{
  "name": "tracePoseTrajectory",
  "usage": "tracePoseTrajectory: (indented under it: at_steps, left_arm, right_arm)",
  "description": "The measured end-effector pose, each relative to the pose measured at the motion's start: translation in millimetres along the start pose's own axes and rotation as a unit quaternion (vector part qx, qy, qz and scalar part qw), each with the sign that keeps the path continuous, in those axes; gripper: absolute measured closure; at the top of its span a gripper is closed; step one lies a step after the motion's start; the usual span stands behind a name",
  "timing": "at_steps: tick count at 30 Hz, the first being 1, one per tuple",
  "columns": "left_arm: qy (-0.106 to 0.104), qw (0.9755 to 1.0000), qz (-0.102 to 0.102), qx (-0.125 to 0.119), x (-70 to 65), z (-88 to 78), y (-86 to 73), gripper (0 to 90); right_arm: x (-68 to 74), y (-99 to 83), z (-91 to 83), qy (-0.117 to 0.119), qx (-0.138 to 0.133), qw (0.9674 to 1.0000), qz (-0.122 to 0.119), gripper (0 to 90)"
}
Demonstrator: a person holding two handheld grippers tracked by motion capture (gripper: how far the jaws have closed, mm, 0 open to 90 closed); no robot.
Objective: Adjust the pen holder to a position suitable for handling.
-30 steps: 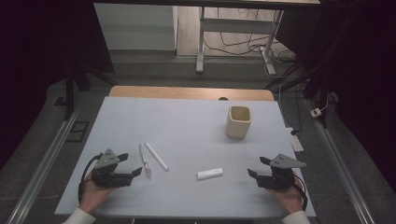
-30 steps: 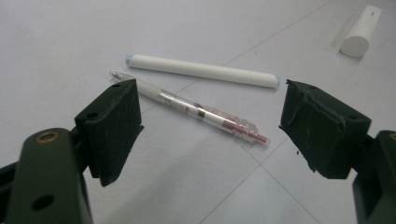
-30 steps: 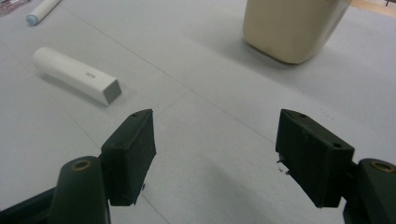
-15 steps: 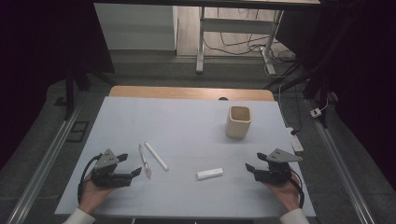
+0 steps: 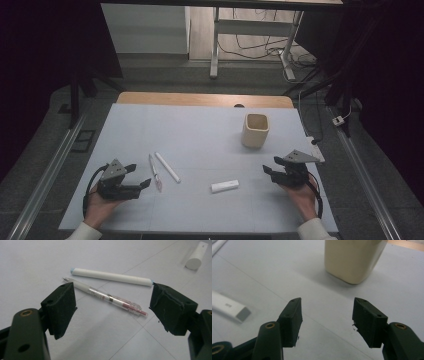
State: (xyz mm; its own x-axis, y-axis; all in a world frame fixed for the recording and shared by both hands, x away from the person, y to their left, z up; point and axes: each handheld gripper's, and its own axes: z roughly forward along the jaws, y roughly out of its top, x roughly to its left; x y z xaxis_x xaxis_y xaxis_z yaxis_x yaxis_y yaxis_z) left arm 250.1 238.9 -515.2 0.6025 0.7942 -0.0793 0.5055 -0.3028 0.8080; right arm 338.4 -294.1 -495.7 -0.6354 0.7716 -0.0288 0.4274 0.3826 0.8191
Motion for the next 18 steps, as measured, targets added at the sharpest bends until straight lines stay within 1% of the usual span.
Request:
tracePoseTrajectory:
  at_steps: [4,6,8,10,11,16,18]
  left_arm:
    - [0.001,1.0000,0.003,0.001,-1.0,1.0,0.2,21.2]
    - [0.001,1.0000,0.004,0.003,-0.7,1.8,0.3,21.2]
    - [0.001,1.0000,0.003,0.004,-0.2,2.7,0.5,21.2]
    - [0.002,1.0000,0.003,0.005,-0.4,2.7,0.4,21.2]
    - [0.002,1.0000,0.003,0.005,-0.5,2.4,0.3,21.2]
    - [0.003,1.0000,0.002,0.003,-0.7,1.1,0.0,21.3]
    - [0.003,1.0000,0.002,0.003,-0.6,1.1,-0.1,21.3]
  right_arm:
    - [-6.8,2.8,5.0,-0.021,0.005,0.9997,0.009,44.2]
    - [-10.4,5.0,7.3,-0.027,0.001,0.9995,0.016,46.5]
    - [-13.5,8.1,10.6,-0.034,0.004,0.9993,0.016,48.4]
    - [-16.1,10.7,13.6,-0.035,0.003,0.9993,0.017,50.8]
    - [-17.7,12.1,15.1,-0.038,0.005,0.9991,0.015,52.0]
    - [-26.3,18.5,21.9,-0.047,0.010,0.9985,0.025,61.1]
    - [-28.4,19.2,23.6,-0.047,0.005,0.9985,0.028,64.4]
